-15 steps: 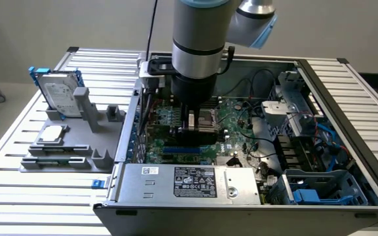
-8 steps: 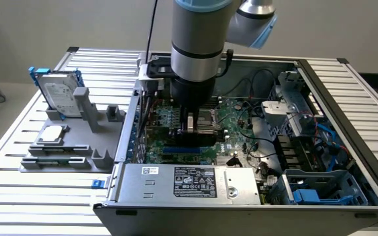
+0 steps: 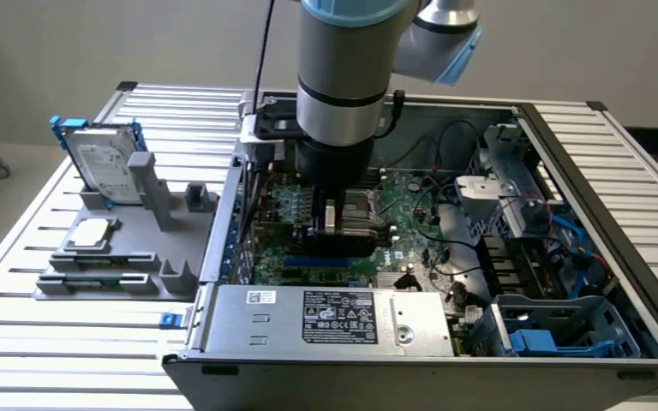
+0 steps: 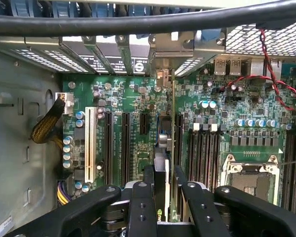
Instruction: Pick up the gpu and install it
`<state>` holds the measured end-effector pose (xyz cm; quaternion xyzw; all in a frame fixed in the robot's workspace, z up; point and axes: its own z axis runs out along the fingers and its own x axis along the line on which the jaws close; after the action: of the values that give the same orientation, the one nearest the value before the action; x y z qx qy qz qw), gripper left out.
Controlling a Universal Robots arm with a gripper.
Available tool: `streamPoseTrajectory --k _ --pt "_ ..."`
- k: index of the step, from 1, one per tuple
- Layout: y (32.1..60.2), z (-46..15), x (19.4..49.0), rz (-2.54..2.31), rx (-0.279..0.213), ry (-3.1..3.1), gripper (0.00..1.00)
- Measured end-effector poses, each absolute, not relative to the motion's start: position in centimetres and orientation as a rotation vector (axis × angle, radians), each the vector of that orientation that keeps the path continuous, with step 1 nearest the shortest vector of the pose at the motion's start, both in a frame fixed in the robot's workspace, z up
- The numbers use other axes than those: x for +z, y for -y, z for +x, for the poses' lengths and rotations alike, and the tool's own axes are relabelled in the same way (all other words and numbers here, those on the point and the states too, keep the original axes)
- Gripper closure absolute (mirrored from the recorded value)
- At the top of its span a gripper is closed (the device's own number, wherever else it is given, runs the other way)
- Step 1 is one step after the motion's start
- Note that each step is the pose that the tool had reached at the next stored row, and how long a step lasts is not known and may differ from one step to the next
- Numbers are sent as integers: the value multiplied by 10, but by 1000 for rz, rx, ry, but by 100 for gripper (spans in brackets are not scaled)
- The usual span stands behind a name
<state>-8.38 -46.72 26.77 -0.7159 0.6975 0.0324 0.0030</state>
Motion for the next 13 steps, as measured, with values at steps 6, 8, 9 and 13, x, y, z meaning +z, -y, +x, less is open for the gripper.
streamPoseTrajectory --k 6,8,9,13 --pt "468 -84 266 -2246 103 -2188 74" --pt "468 -85 265 -2246 104 -2188 74" --pt "468 -85 265 -2246 104 -2188 74" --pt "469 -85 264 -2246 105 -2189 74"
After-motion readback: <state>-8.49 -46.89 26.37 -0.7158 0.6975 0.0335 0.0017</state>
